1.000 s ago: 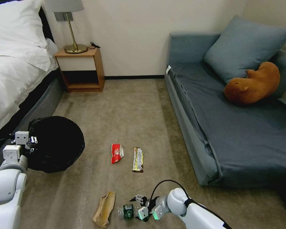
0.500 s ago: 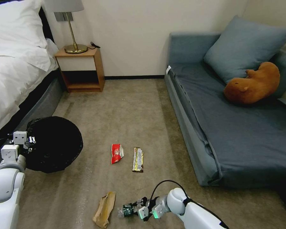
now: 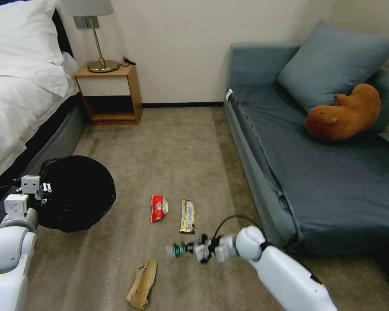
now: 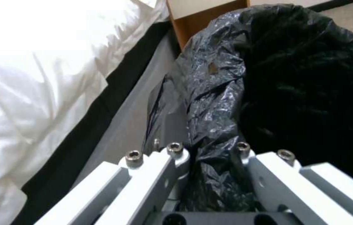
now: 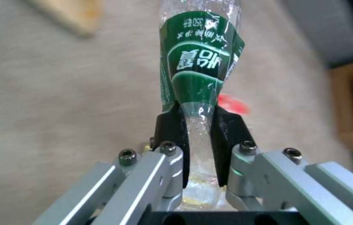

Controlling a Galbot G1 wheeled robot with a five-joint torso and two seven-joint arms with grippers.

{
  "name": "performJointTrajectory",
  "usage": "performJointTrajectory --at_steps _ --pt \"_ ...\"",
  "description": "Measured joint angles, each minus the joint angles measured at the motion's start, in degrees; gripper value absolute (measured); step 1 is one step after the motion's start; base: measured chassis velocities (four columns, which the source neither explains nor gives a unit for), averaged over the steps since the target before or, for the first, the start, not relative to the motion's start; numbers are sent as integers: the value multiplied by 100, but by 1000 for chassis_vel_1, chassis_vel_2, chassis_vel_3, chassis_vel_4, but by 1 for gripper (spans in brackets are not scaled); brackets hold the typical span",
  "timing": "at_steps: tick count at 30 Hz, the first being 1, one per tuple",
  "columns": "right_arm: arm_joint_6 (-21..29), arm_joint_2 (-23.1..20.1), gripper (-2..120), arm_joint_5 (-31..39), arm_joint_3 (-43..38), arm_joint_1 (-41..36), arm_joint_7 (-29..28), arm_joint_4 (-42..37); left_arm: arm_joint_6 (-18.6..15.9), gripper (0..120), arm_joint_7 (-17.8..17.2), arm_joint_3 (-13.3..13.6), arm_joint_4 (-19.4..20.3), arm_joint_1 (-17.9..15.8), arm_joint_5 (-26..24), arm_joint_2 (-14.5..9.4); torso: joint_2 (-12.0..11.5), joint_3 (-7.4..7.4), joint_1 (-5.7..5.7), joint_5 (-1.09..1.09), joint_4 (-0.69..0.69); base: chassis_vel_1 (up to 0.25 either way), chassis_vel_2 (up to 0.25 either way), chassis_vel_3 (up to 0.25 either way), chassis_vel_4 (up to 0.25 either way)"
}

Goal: Pick up the trash bin, then pick up the garbage on the floor and place it into the trash bin.

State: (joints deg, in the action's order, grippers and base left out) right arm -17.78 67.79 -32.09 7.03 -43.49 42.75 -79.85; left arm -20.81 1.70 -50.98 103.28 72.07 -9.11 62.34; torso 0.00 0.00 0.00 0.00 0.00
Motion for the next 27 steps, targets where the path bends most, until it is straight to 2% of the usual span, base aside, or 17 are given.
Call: performJointTrajectory --at_steps 3,5,9,12,13,14,15,17,19,22,24,26,27 --pt "136 4 7 302 74 311 -24 -102 -3 5 0 35 23 3 6 11 0 0 0 0 0 0 0 0 0" --pt "339 180 7 764 127 733 -67 -211 -9 5 2 76 69 8 8 27 0 0 0 -1 0 0 0 0 0" --pt "545 406 7 1168 133 989 -156 -241 -10 5 8 112 121 16 -22 56 1 0 0 0 1 0 0 0 0" --pt "942 743 7 2120 154 1242 -452 -236 26 5 74 181 224 59 -148 127 0 0 0 -1 2 0 0 0 0" --pt "942 743 7 2120 154 1242 -452 -236 26 5 74 181 224 59 -148 127 0 0 0 -1 2 0 0 0 0" --pt "1120 810 7 2639 208 1280 -587 -237 59 5 111 206 259 72 -208 154 0 0 0 -1 2 0 0 0 0" --pt "1120 810 7 2639 208 1280 -587 -237 59 5 111 206 259 72 -208 154 0 0 0 -1 2 0 0 0 0" --pt "1563 935 7 3677 355 1285 -976 -284 95 5 170 262 314 81 -349 209 0 0 0 -1 0 0 0 0 0" --pt "1685 967 7 3944 415 1276 -1111 -310 106 5 180 278 318 79 -365 224 0 0 0 -1 0 0 0 0 0" --pt "2105 1121 7 4882 713 1184 -1634 -454 122 5 192 356 328 36 -427 275 0 0 0 -1 0 0 0 0 0" --pt "2105 1121 7 4882 713 1184 -1634 -454 122 5 192 356 328 36 -427 275 0 0 0 -1 0 0 0 0 0" --pt "2232 1396 7 5276 897 1127 -1994 -352 122 5 203 410 353 12 -481 331 0 0 0 -1 0 0 0 0 0" --pt "2232 1396 7 5276 897 1127 -1994 -352 122 5 203 410 353 12 -481 331 0 0 0 -1 0 0 0 0 0"
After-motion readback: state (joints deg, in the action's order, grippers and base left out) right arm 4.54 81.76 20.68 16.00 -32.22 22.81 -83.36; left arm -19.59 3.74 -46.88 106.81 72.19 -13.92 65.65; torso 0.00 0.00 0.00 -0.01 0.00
